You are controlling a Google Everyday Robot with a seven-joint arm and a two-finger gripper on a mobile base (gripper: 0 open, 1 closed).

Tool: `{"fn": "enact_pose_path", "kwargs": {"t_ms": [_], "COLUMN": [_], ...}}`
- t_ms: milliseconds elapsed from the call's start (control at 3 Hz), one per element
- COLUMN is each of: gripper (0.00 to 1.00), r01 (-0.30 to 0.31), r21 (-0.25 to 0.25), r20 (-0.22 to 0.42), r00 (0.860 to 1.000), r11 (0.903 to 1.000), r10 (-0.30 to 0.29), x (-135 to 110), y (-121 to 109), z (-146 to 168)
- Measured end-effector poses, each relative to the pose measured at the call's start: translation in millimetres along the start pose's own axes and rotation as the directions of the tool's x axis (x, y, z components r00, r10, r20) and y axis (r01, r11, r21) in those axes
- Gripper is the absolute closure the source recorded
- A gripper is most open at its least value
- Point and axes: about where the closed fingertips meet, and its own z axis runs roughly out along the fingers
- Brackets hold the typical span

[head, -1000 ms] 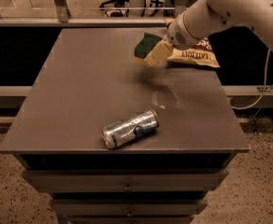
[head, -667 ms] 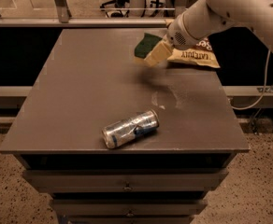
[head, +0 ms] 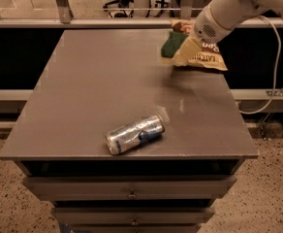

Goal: Move sponge near redbull can

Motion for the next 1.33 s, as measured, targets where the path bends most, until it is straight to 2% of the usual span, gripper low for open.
{"fn": "enact_pose_path", "kwargs": {"t_ms": [333,667,1000,1333], "gripper": [1.00,1.00,1.00,1.00], "r01": [0.039,0.077,0.116,0.142], "r21": [0.004,-0.052,-0.124,-0.189], "r20": [-0.124,-0.220,-0.278,-0.300], "r00": [0.992,0.972,0.949,0.934], "r11": [0.9992,0.9957,0.9855,0.9717], "r10": [-0.038,-0.087,-0.147,-0.195], "x": [39.8,75.8,106.1,123.8], "y": [-11.1,1.8,15.9,26.6], "z": [-38.4,-52.4,-55.8,-58.7]}}
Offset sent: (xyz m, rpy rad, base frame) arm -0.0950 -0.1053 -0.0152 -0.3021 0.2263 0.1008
